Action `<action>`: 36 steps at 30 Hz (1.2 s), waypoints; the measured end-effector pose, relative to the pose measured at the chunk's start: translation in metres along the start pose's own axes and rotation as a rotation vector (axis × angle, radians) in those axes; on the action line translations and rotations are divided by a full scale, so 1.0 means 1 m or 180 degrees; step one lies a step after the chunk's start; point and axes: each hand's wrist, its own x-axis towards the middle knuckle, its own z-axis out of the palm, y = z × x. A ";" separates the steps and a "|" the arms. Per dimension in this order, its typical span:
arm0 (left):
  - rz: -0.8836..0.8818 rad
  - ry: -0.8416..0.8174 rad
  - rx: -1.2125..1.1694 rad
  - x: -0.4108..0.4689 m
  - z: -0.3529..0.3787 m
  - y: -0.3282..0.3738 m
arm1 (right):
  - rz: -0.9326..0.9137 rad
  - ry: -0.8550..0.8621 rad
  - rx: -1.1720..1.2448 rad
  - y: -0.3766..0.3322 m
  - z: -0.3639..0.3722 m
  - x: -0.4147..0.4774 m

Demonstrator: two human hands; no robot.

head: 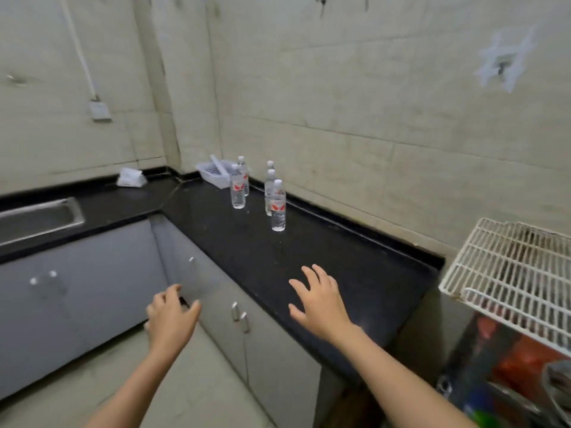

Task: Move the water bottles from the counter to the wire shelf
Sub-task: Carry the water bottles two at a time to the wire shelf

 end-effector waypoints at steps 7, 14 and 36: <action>-0.0315 0.0108 0.0046 0.062 -0.049 -0.089 | -0.0233 -0.0306 0.0241 -0.107 0.041 0.060; -0.0569 0.0035 -0.0012 0.117 -0.048 -0.130 | -0.0171 -0.0649 0.0873 -0.147 0.070 0.126; -0.0375 0.0236 -0.0081 0.426 -0.021 -0.107 | 0.0321 -0.0809 0.1687 -0.168 0.191 0.448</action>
